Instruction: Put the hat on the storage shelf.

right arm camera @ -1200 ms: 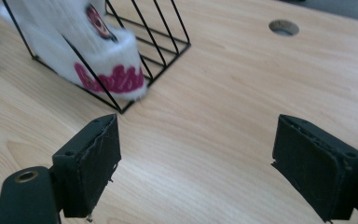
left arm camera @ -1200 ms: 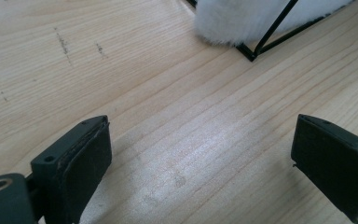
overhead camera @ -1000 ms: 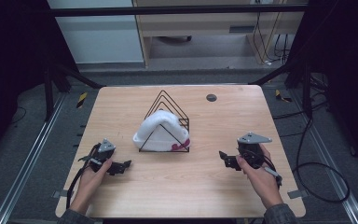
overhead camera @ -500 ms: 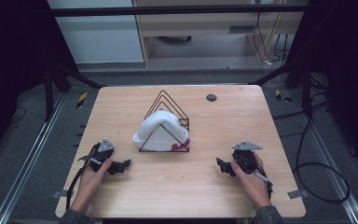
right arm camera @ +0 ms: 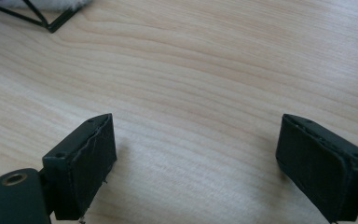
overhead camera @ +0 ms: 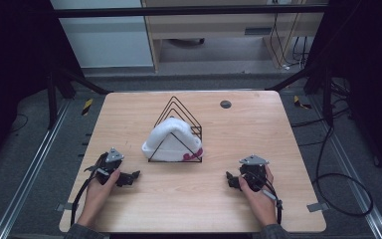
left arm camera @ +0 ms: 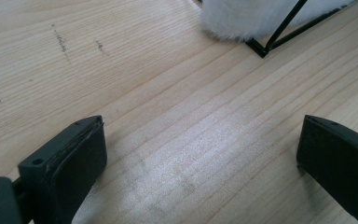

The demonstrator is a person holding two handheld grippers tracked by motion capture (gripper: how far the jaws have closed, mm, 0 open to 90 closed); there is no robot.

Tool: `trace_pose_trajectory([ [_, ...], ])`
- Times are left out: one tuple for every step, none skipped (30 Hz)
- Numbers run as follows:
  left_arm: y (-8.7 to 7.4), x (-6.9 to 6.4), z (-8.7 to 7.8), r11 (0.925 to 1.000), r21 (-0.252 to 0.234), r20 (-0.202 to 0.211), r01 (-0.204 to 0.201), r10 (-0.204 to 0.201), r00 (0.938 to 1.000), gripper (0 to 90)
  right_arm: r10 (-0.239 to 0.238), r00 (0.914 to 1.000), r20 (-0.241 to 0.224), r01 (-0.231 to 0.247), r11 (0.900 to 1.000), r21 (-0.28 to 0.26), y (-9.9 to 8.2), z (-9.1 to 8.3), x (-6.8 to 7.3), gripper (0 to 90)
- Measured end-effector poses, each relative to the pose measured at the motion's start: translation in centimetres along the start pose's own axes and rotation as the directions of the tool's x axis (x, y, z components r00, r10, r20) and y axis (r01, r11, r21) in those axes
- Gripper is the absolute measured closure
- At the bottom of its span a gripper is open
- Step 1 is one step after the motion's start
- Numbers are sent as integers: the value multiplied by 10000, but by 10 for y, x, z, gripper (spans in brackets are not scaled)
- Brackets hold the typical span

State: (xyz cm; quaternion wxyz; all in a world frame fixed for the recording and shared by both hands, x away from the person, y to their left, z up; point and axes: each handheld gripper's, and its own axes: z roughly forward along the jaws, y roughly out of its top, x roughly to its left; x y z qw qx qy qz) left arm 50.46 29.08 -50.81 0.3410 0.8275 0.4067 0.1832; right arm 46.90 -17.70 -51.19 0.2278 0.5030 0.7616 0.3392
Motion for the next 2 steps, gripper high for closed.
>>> trace_pose_trajectory([
  [0, 0, 0, 10000, 7, 4, -11, 11, 10000, 5, 66, 10000, 48, -66, 10000, 12, -1, -1, 1, 124],
  [0, 0, 0, 10000, 9, 10, -17, 17, 10000, 4, 85, 9999, 60, -85, 10000, 3, -1, -1, 1, 123],
])
